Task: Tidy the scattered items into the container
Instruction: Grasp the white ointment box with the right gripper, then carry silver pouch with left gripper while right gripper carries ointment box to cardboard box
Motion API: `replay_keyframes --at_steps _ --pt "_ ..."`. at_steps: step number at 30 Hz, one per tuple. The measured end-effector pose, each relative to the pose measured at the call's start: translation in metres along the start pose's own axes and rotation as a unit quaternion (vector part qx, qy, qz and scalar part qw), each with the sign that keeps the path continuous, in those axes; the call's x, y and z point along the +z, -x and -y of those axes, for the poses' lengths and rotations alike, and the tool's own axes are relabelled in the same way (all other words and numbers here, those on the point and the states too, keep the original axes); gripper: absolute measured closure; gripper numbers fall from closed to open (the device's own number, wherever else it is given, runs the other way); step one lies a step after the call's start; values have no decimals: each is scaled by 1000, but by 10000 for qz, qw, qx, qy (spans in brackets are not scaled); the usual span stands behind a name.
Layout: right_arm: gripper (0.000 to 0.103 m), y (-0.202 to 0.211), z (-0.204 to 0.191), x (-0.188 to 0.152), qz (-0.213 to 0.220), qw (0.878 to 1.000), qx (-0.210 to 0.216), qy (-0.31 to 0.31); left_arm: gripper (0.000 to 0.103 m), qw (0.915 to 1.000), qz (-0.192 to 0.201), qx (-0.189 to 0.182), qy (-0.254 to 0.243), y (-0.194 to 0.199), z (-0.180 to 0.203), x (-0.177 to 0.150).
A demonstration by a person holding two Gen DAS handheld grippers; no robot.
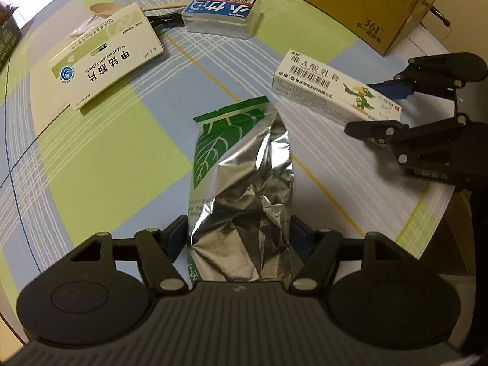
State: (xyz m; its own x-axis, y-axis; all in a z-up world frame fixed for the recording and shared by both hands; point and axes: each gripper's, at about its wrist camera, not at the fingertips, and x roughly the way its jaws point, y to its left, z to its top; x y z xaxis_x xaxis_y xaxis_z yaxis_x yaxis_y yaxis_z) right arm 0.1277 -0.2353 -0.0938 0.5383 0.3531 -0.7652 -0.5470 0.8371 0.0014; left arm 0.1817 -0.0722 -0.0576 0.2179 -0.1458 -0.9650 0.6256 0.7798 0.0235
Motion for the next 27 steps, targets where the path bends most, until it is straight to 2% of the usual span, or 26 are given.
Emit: replay_keyframes --at_steps 5,6,7,8,9,15,18,20,26,27 --pt "61 -7 2 7 27 10000 21 18 29 9999 -71 -7 -102 -5 2 3" --pt "55 -8 3 8 37 10000 32 18 29 9999 -86 -13 -112 -6 3 3" --pt "39 -9 3 9 55 10000 34 12 27 9999 -100 -10 -117 -8 4 4" --pt "32 -10 4 10 94 10000 17 -1 27 9999 -118 -2 -122 -9 4 4" --pt "30 -10 5 10 145 9999 16 -9 27 9998 -142 1 -131 -11 4 4" --pt "30 -15 8 16 166 9998 61 -19 26 9998 -197 -40 -96 -17 2 3" --pt "30 -18 9 18 150 9998 100 4 31 9997 -194 -112 -67 -16 -1 2" --pt "30 -20 8 19 114 9998 144 20 42 9997 -188 -133 -93 -15 -1 3" --pt "31 -24 7 23 -2 9998 216 -17 49 9998 -111 -130 -100 -10 -2 0" --pt "36 -24 7 24 -11 9998 209 -22 49 9998 -92 -132 -71 -10 -2 0"
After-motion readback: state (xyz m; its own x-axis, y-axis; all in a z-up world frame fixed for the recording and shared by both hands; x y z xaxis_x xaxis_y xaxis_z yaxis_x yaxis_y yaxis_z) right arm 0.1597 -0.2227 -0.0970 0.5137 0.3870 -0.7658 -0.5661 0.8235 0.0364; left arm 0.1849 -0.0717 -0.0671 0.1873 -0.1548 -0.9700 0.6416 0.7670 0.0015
